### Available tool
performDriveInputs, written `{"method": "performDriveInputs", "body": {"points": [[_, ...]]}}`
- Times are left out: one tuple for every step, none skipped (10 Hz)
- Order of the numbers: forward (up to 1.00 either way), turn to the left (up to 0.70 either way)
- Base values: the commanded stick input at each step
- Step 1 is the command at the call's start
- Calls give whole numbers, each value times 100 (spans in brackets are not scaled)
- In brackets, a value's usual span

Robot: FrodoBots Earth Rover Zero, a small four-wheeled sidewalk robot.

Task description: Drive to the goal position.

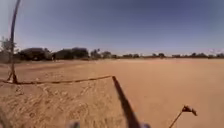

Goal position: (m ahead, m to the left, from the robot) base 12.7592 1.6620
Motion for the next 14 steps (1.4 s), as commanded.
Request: {"method": "performDriveInputs", "body": {"points": [[70, 0], [70, 0], [70, 1], [70, 13], [70, 33], [70, 12], [70, 0], [70, 0], [70, 0], [70, 0], [70, 0], [70, 0], [70, 0], [70, 0]]}}
